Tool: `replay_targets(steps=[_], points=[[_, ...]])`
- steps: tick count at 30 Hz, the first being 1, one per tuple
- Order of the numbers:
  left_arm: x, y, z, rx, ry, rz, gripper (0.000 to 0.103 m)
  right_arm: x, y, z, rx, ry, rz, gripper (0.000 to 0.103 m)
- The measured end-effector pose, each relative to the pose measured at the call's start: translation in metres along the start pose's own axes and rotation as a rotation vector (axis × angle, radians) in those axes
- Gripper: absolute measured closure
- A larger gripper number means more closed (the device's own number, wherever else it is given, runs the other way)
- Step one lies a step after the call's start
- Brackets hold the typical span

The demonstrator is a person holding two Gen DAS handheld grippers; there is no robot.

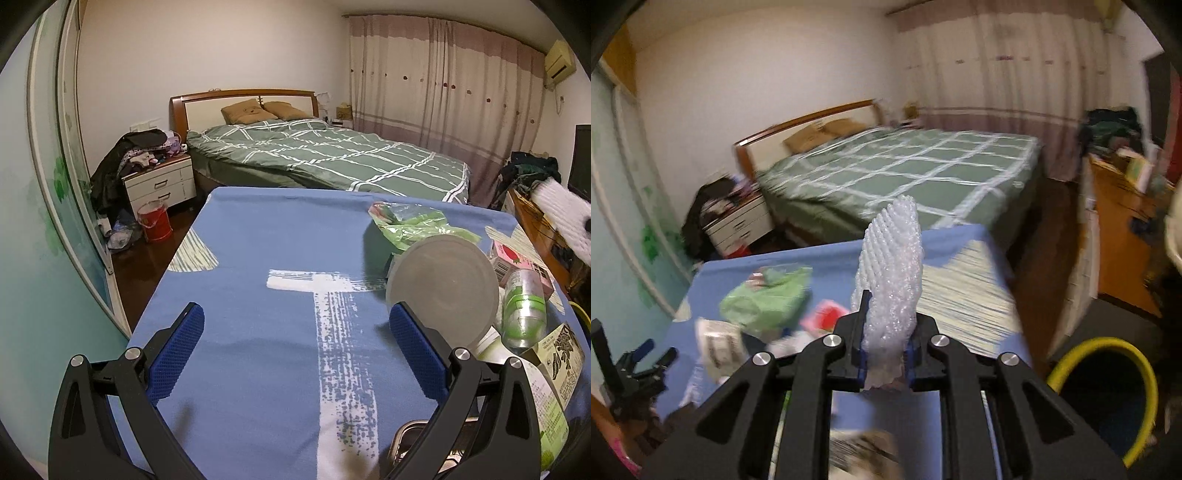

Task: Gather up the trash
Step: 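Reach the right gripper into the clutter and grasp the white foam net, then carry the foam net over the yellow-rimmed bin and open the right gripper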

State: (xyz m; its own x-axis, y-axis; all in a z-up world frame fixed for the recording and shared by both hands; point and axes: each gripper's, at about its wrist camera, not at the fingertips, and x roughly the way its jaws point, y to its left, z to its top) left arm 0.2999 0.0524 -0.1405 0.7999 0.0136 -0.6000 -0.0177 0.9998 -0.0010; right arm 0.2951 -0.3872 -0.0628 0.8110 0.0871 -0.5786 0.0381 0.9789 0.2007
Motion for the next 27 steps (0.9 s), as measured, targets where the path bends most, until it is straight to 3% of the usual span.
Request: replay_targets(steps=[8, 15, 17, 19, 22, 27], points=[[-0.001, -0.003, -0.002, 0.003, 0.0, 0.0, 0.004, -0.028, -0.113, -0.054, 0.18, 0.04, -0.279, 0.089], [-0.001, -0.003, -0.002, 0.006, -0.001, 0.0, 0.004, -0.033, -0.171, -0.097, 0.291, 0.092, -0.436, 0.085], [-0.001, -0.003, -0.002, 0.007, -0.004, -0.002, 0.004, -0.032, -0.179, -0.101, 0.306, 0.092, -0.47, 0.07], [-0.001, -0.002, -0.002, 0.008, -0.007, -0.001, 0.004, -0.031, -0.178, -0.101, 0.299, 0.083, -0.511, 0.043], [-0.002, -0.002, -0.002, 0.008, -0.007, -0.001, 0.004, -0.033, -0.175, -0.099, 0.287, 0.05, -0.552, 0.04], [-0.003, -0.004, -0.002, 0.013, -0.01, -0.001, 0.004, -0.037, -0.154, -0.096, 0.281, -0.044, -0.467, 0.04]])
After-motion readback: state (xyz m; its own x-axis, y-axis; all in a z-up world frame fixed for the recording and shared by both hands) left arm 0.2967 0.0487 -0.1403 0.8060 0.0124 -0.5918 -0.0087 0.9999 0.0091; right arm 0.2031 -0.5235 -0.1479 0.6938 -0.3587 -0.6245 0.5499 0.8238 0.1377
